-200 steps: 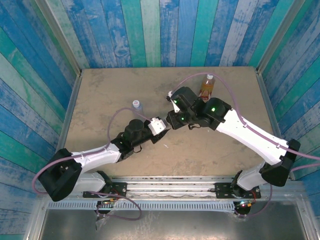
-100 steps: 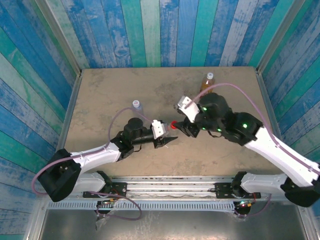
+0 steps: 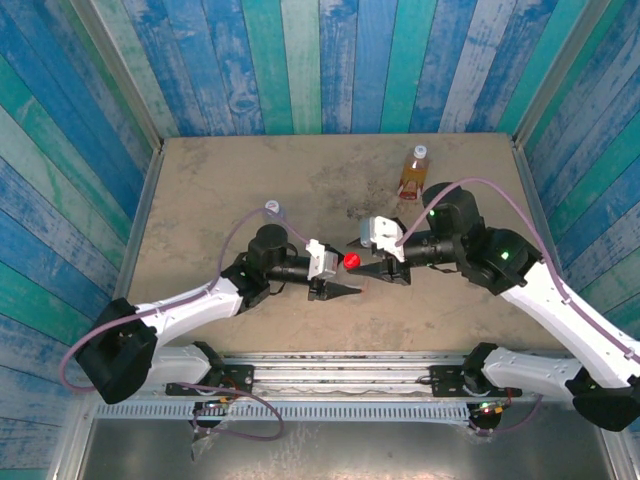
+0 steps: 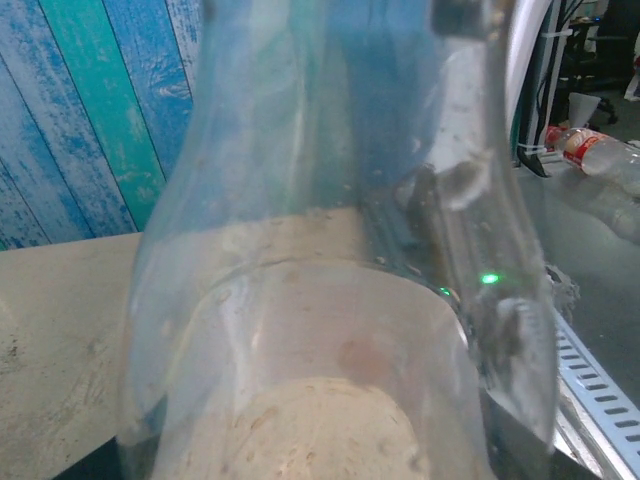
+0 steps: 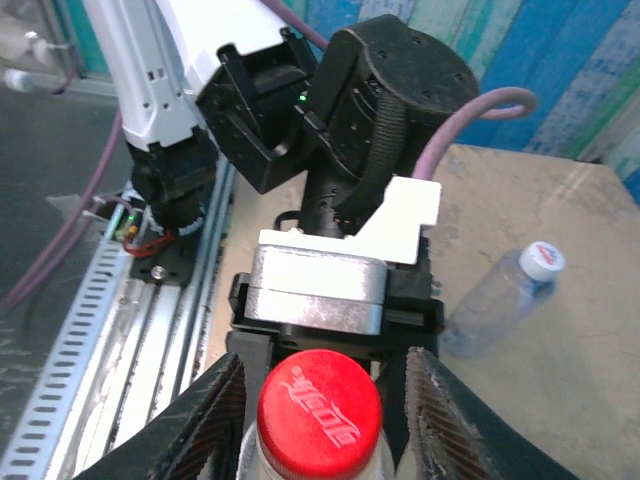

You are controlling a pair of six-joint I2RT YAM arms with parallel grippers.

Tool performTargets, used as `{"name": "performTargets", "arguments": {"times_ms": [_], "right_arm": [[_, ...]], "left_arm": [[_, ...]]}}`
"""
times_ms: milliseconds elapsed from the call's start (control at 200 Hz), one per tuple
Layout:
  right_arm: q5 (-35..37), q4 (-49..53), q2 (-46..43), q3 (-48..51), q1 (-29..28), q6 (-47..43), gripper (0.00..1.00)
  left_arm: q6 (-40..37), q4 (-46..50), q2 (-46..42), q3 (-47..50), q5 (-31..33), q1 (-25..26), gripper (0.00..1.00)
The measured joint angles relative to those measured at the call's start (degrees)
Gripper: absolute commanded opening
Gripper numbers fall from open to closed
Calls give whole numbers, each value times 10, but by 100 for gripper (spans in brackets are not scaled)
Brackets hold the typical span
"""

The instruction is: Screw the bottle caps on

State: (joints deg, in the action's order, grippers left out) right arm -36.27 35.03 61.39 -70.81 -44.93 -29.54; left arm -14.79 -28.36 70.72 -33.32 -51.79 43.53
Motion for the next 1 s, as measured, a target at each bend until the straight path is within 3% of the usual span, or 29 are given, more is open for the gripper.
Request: {"name": "performTargets", "arguments": {"times_ms": [311, 516, 566, 686, 831, 1002], "right_arm": [[-27, 1, 18, 0, 2, -3, 24], [23, -16, 24, -2, 8, 38, 10], [57, -31, 27, -1, 8, 72, 6], [162, -91, 31, 20, -8, 160, 6], [362, -184, 22, 73, -76, 286, 6], [607, -251, 33, 105, -169, 404, 9]], "left_arm": [[-8, 17, 0, -1, -6, 0, 52], [7, -7, 0, 6, 90, 0, 51], [18, -26, 0, 12, 136, 0, 51], [35, -51, 0, 21, 245, 1, 50], [37, -59, 1, 28, 363, 14, 50], [24, -64, 3, 29, 461, 36, 49]]}}
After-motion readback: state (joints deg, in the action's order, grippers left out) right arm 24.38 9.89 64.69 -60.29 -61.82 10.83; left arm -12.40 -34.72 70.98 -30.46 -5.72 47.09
